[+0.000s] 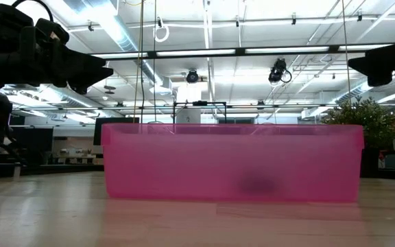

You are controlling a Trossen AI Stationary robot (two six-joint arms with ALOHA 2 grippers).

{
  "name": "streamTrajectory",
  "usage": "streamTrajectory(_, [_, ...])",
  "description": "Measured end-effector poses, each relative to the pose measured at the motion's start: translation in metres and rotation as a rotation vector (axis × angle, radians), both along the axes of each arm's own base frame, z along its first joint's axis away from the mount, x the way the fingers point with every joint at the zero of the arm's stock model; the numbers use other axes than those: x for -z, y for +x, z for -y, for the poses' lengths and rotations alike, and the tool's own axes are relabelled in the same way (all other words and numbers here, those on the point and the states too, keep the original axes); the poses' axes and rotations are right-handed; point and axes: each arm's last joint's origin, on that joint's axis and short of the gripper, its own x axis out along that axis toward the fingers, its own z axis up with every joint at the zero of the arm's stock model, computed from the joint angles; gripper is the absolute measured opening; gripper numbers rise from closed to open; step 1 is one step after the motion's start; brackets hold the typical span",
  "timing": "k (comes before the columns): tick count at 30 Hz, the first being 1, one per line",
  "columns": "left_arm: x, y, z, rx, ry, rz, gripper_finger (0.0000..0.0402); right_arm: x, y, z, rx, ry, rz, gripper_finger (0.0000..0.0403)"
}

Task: Sort spring keychains
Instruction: Put the black spring keychain into the transparent bin

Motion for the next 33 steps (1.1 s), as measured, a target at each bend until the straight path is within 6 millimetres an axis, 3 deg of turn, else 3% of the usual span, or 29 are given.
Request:
streamTrajectory(3, [0.000,0.000,0.000,-0.001,0.000,0.000,0.0223,0.000,0.000,0.000,0.005,-0.084,0.005,0.0198])
streamTrajectory(11, [0.000,0.000,-0.001,-0.050,0.013,-0.004,0.0222,0.000,0.000,0.000,0.004,-0.076,0.004,0.0198])
streamTrajectory(19, [0.000,-0.002,-0.006,-0.220,0.031,-0.018,0.0222,-0.006,0.000,0.004,0.129,0.137,0.063,0.0198])
streamTrajectory(24, [0.000,-0.003,-0.009,-0.357,0.128,-0.066,0.0222,-0.007,0.000,0.004,0.128,0.148,0.064,0.0198])
streamTrajectory(33, [0.001,-0.006,-0.013,-0.524,0.110,-0.088,0.0222,-0.007,0.000,0.004,0.127,0.148,0.064,0.0198])
